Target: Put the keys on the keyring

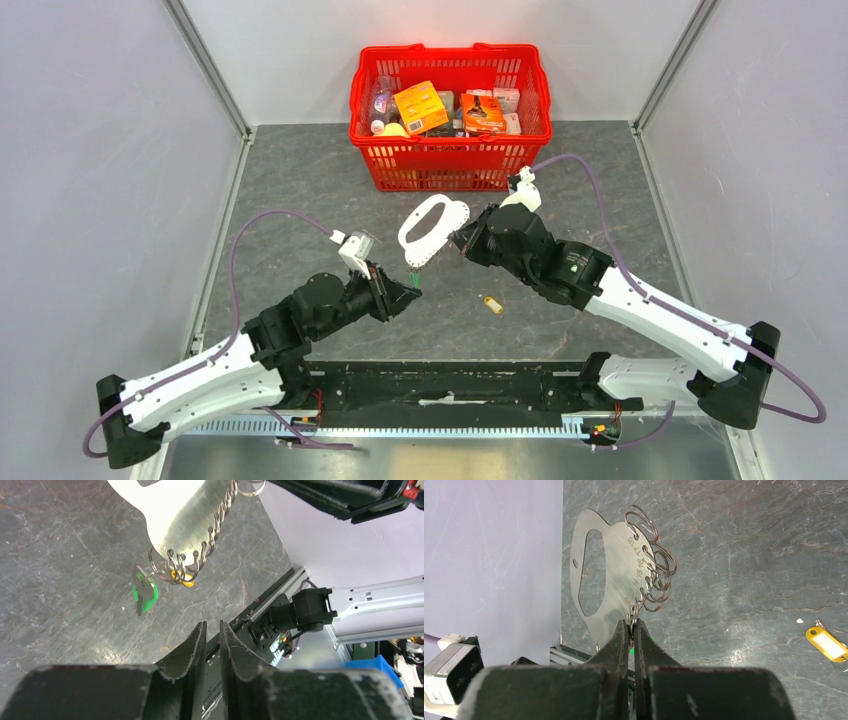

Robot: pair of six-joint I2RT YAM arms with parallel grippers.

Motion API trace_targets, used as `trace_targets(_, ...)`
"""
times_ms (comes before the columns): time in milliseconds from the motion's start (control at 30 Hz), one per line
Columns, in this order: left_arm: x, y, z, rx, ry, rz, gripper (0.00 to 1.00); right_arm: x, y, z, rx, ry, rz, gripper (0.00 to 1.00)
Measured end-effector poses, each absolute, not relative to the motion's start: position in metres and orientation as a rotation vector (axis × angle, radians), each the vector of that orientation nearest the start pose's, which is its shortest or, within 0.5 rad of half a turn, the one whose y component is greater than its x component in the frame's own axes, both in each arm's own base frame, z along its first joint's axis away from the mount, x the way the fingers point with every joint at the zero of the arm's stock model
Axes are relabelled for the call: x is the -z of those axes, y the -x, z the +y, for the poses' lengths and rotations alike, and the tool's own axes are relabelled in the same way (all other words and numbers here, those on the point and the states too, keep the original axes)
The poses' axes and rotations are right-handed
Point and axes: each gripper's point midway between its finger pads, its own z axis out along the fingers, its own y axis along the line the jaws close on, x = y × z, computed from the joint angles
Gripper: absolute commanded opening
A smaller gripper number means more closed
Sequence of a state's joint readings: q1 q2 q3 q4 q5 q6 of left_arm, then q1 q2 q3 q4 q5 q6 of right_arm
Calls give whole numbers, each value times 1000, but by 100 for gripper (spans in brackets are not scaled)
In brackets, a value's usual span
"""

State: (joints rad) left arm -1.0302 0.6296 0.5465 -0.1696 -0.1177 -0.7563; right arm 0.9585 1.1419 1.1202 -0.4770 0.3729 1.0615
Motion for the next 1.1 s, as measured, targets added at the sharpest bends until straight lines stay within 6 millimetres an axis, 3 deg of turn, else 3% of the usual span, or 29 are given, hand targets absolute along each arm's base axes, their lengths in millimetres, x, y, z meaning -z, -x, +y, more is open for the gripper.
trace_targets(667, -214, -166, -251, 1005, -143, 1921, 19, -270, -234, 282, -859, -345, 2129, 0)
trace_targets(1100, -207, -169, -252, 970, -161, 1937, 31, -276, -233, 283, -878, -343, 2121, 0)
